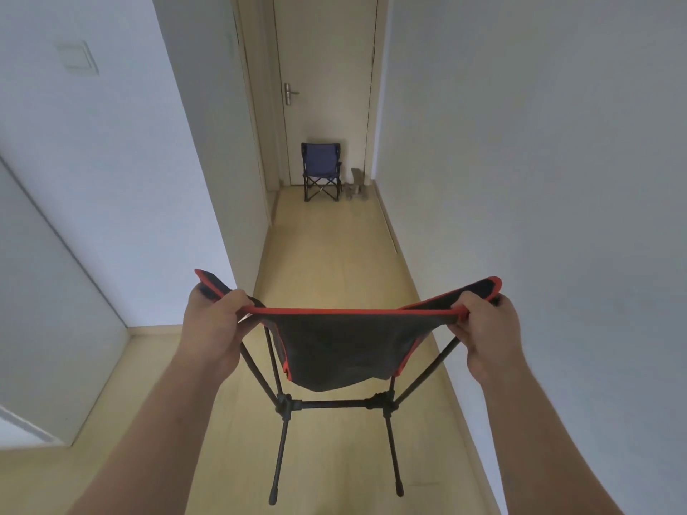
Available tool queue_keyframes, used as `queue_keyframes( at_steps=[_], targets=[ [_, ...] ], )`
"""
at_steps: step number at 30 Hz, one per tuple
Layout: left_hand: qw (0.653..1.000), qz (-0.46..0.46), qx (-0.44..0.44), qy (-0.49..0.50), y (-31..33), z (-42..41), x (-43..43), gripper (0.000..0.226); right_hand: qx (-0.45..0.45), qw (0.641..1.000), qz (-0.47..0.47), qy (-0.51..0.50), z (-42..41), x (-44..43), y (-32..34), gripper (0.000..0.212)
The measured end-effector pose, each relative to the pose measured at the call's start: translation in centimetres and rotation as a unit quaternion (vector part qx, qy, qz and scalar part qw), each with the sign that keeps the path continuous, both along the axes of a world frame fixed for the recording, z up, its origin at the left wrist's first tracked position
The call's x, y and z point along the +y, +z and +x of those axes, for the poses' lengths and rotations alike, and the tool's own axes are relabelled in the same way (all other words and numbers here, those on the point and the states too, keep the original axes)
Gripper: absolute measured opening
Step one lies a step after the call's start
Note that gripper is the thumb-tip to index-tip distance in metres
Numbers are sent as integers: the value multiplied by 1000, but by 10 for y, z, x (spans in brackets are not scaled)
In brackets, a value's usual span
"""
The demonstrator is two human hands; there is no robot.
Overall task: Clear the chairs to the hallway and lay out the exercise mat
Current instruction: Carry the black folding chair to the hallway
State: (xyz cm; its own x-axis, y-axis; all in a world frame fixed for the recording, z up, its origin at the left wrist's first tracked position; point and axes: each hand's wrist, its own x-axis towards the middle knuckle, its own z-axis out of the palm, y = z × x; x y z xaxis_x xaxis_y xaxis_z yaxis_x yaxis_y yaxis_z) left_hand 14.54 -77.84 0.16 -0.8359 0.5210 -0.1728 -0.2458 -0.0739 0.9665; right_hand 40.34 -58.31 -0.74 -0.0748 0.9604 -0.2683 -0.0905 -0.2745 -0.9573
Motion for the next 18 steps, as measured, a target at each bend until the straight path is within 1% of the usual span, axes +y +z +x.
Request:
queue_keyframes(
  at_steps=[3,7,11,15,18],
  targets=[
    [1000,-11,1,5,2,-26,23,36,7,1000,-8,-9,-22,19,-1,38],
    [1000,-12,-4,4,0,-64,67,29,0,1000,-15,-19,-57,57,-7,44],
    [1000,-25,-14,8,-7,-93,114,27,2,1000,-14,-16,-88,105,-16,43],
    [998,-61,-22,24,-13,-117,169,36,10,1000,-17,-17,-117,161,-26,37],
    [996,-82,-27,32,-12,-136,215,37,-2,1000,-27,-11,-137,209,-30,32]
  ],
)
